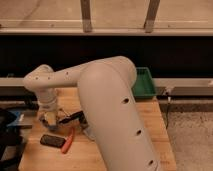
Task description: Place brush in plastic cup
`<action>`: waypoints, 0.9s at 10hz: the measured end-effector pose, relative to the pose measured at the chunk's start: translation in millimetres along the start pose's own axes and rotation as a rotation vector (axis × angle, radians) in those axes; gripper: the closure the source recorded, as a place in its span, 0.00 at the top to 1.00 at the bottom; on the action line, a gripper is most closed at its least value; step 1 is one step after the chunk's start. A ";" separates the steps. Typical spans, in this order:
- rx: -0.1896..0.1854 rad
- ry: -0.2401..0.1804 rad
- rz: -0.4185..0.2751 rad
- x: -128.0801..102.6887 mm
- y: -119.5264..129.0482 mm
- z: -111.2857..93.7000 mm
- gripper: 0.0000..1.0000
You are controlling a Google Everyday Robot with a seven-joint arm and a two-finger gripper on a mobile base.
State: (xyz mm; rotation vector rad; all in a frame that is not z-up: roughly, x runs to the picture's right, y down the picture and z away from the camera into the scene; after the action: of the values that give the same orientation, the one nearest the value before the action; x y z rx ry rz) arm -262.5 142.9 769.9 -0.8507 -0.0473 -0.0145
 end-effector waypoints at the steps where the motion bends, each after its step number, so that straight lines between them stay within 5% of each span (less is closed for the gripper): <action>1: -0.002 -0.021 -0.004 -0.1 -1.1 2.7 0.23; 9: 0.001 -0.036 -0.006 -0.1 -1.8 3.1 0.27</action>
State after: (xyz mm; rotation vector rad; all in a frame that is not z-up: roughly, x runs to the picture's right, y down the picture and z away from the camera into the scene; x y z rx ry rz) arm -262.8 144.0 773.3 -0.8494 -0.0834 -0.0044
